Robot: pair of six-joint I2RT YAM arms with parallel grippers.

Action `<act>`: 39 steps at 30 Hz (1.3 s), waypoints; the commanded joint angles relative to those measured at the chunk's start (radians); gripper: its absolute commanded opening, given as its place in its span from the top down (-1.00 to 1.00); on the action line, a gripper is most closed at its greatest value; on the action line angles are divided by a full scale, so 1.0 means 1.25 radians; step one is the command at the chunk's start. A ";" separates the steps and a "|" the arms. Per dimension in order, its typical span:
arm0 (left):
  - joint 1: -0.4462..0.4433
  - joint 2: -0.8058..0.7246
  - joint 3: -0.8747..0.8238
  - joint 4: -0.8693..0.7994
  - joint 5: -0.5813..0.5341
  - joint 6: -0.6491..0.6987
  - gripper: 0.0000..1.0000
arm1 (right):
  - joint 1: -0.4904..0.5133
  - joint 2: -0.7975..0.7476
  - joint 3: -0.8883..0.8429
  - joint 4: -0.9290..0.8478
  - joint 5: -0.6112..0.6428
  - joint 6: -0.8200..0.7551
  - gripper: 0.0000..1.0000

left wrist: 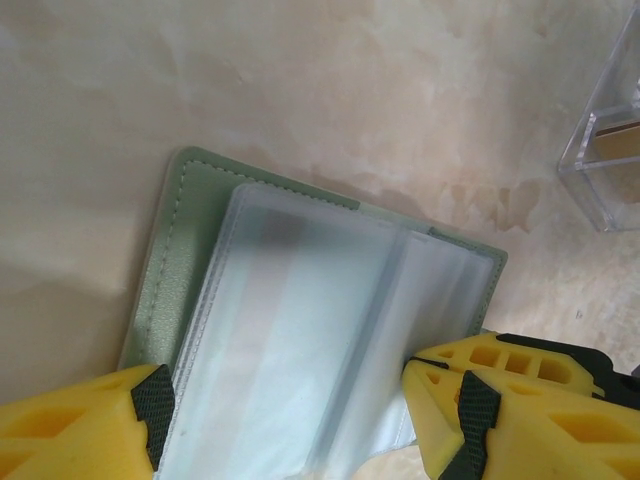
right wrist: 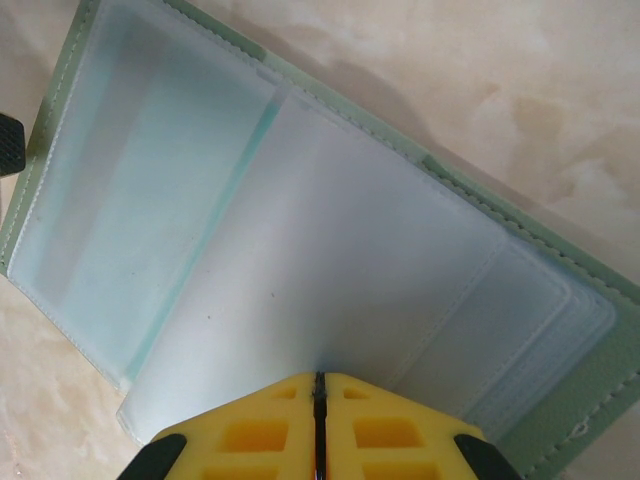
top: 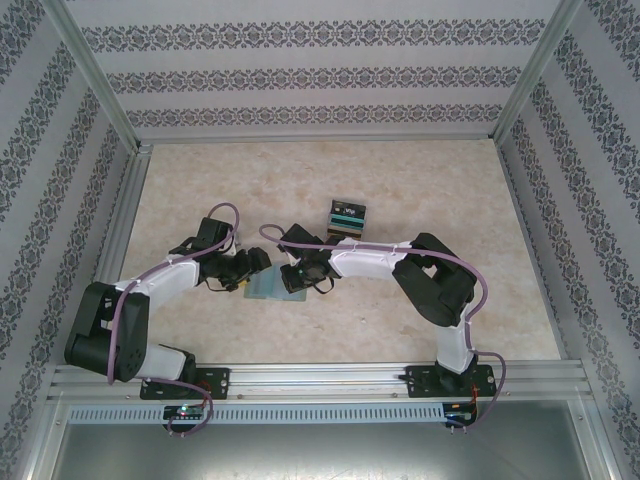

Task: Take the credit cards out of the card holder

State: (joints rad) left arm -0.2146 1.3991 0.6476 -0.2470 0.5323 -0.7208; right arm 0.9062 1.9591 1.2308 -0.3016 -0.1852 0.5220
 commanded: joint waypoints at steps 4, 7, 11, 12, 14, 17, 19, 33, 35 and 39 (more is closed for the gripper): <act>0.005 0.033 0.015 0.014 0.036 0.016 -0.54 | 0.006 0.026 0.006 -0.017 -0.002 0.006 0.78; 0.006 0.042 0.016 0.010 0.031 0.016 -0.55 | 0.006 0.027 0.004 -0.017 -0.003 0.006 0.78; 0.005 0.049 0.015 0.010 0.033 0.016 -0.54 | 0.005 0.027 0.005 -0.016 -0.003 0.006 0.78; 0.005 0.053 0.016 0.012 0.035 0.015 -0.54 | 0.005 0.028 0.006 -0.017 -0.003 0.006 0.78; 0.005 0.057 0.014 0.019 0.046 0.012 -0.54 | 0.005 0.031 0.007 -0.017 -0.005 0.007 0.78; 0.004 0.065 0.007 0.044 0.074 0.002 -0.54 | 0.005 0.035 0.009 -0.014 -0.009 0.008 0.78; 0.005 0.070 0.004 0.061 0.096 -0.005 -0.54 | 0.005 0.037 0.009 -0.015 -0.011 0.008 0.78; 0.004 0.083 -0.010 0.152 0.189 -0.053 -0.56 | 0.005 0.038 0.007 -0.015 -0.009 0.010 0.77; 0.002 0.082 -0.009 0.152 0.190 -0.052 -0.56 | 0.005 0.038 0.008 -0.015 -0.009 0.010 0.78; 0.004 0.080 -0.014 0.164 0.205 -0.060 -0.56 | 0.005 0.041 0.012 -0.019 -0.008 0.007 0.78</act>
State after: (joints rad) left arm -0.2073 1.4937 0.6456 -0.1055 0.7036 -0.7712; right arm 0.9058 1.9652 1.2369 -0.2985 -0.1905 0.5220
